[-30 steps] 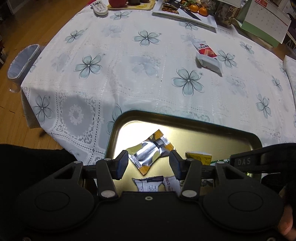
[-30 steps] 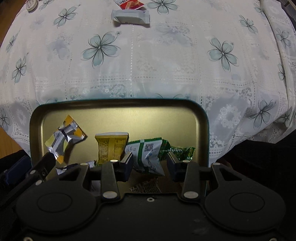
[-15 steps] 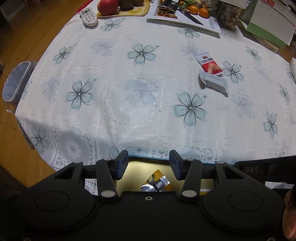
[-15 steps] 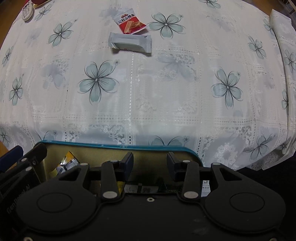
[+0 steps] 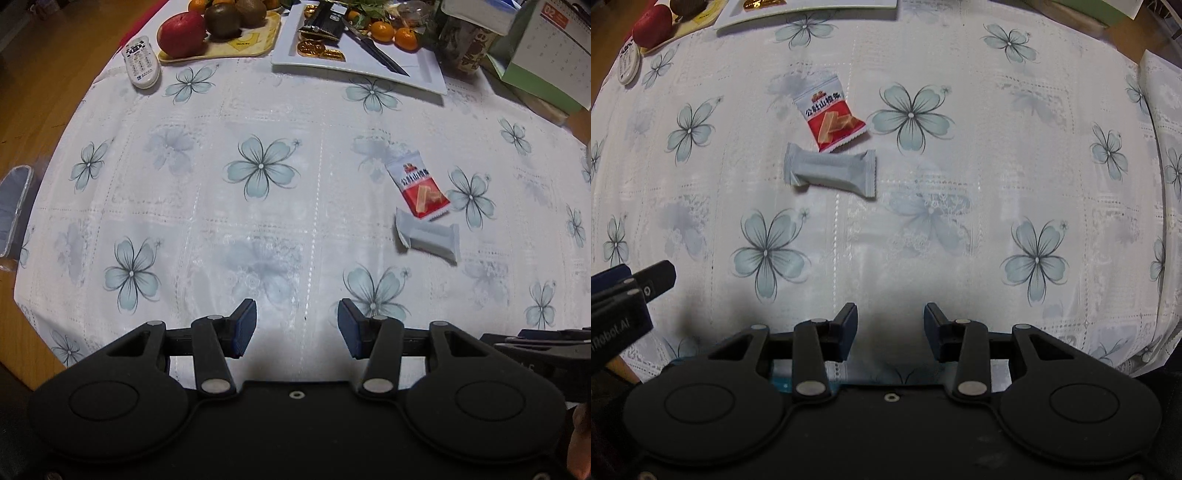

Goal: Organize snacks
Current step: 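Grasp red-and-white packet with right tool while left tool approaches white bar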

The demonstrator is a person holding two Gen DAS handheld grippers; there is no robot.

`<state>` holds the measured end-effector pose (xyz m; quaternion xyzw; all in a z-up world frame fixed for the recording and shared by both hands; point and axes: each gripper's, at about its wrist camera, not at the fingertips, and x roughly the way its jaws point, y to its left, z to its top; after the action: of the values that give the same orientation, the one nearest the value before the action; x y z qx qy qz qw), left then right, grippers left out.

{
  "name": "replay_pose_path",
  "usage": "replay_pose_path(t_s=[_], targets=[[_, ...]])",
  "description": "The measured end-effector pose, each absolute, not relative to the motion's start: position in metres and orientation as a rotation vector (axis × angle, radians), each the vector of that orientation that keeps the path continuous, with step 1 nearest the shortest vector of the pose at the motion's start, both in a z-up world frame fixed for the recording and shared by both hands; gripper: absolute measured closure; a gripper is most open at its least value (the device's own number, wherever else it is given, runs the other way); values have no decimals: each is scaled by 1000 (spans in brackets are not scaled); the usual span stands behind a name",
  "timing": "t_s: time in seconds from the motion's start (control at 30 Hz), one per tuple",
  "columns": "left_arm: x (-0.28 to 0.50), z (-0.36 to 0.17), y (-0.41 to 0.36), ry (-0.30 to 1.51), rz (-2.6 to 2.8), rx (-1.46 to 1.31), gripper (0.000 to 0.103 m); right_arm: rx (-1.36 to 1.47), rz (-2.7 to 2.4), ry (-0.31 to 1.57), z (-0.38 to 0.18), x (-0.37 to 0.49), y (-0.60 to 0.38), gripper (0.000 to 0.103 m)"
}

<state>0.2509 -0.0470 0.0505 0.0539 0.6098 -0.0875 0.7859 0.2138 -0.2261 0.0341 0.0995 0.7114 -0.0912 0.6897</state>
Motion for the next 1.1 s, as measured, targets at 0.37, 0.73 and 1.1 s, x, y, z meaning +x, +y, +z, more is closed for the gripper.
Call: replay_pose_path(t_s=[0.37,0.73,1.1], targets=[[309,23,-38,1402,-133,29,48,279,-195,1512,17,285,-240,59],[315,26,-44,1430,-173,-38,47,216,-100,1434,-12,337,-215,52],[318,27,-40,1410,-141,-36,47,95,-80,1420,-36,343,-202,52]])
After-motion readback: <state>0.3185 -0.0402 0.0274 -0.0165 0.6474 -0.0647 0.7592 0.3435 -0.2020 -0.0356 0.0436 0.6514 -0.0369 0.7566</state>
